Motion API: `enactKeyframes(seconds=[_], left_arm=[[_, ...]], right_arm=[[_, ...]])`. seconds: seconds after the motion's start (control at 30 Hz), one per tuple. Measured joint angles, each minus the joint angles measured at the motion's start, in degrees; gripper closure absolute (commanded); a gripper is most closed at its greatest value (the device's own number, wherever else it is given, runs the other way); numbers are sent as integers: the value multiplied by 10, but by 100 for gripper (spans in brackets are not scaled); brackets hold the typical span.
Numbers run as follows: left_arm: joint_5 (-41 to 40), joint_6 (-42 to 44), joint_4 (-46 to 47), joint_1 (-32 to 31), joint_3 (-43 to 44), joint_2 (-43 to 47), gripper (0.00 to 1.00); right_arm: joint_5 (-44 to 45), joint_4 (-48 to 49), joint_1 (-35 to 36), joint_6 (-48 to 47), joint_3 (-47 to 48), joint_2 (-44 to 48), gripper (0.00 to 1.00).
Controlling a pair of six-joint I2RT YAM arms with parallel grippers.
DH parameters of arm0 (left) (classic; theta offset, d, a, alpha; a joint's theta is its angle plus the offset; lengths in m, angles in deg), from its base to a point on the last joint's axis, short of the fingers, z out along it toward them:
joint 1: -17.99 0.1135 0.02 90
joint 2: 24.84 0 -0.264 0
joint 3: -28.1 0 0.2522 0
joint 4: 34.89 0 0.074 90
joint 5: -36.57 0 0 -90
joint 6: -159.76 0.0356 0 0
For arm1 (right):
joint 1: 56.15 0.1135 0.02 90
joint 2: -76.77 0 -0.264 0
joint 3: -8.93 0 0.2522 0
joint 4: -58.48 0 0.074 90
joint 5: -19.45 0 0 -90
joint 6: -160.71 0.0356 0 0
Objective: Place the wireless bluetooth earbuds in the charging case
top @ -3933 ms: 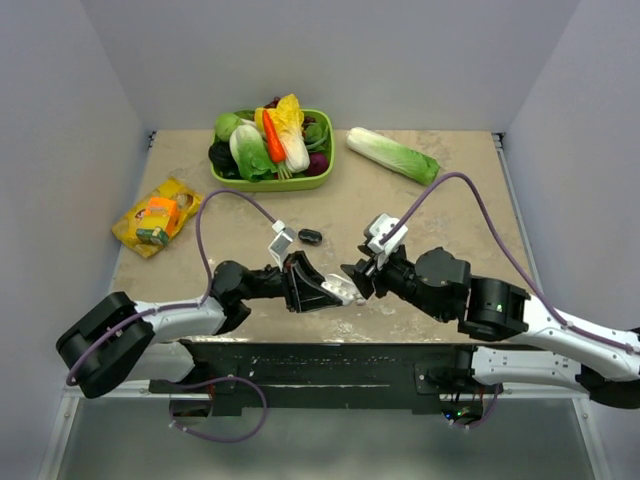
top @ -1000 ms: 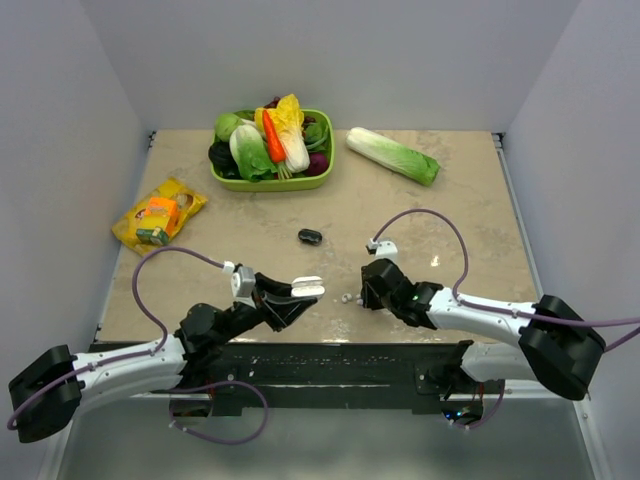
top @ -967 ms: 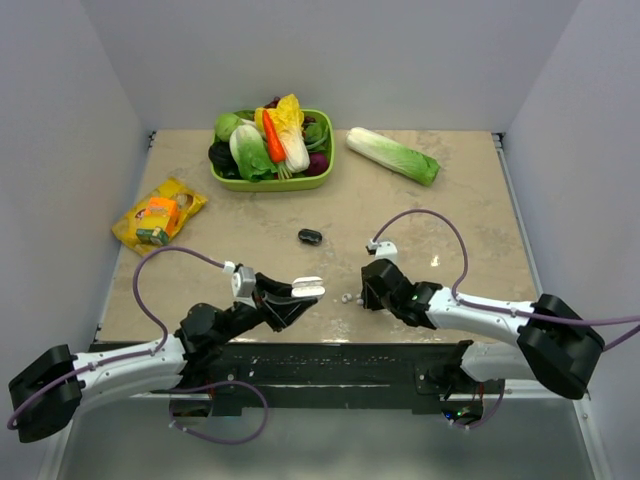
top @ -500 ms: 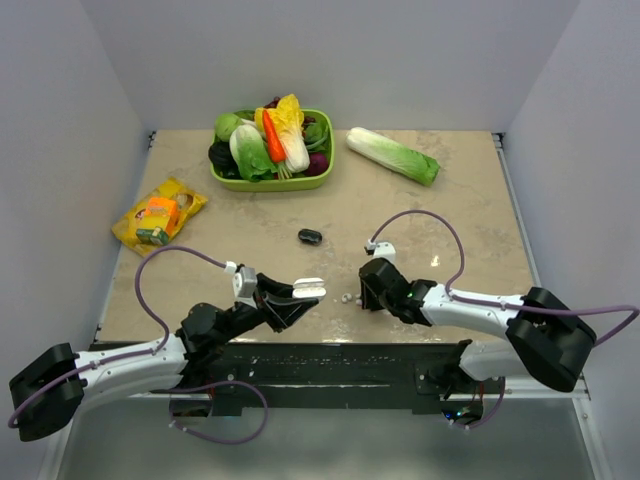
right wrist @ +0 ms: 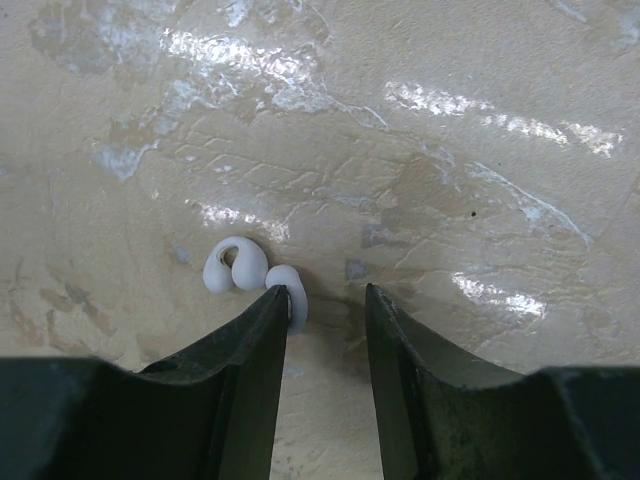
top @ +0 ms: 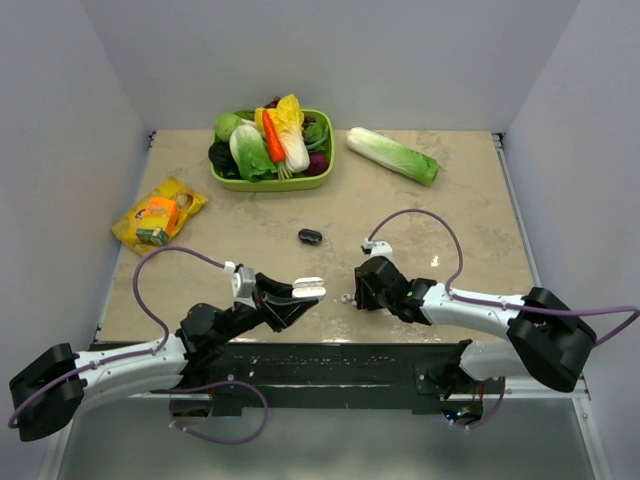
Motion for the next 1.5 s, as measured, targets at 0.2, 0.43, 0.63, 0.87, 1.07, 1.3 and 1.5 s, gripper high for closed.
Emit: enactKeyframes(seconds=[0.2, 0.43, 0.63, 0.87, 1.07, 1.3, 1.5], left_arm=[[2, 0, 2, 0, 0, -2, 100], [3, -3, 4, 0, 0, -2, 100], [4, -7, 6, 0, 0, -2, 100], [4, -9, 14, 0, 0, -3, 100], [4, -9, 21, 0, 0, -21, 100], [33, -9, 40, 13, 3, -76, 100], [161, -28, 62, 99, 37, -121, 100]], right_arm=[[-16, 5, 0, 0, 1, -2, 58], [-39, 17, 0, -2, 2, -8, 66], [-54, 29, 1, -2, 2, -19, 85], [-34, 3, 1, -5, 2, 33, 100], [-15, -93, 2, -45, 53, 170, 100], [-96, -183, 11, -148, 198, 305, 100], [-232, -250, 23, -228, 264, 343, 100]])
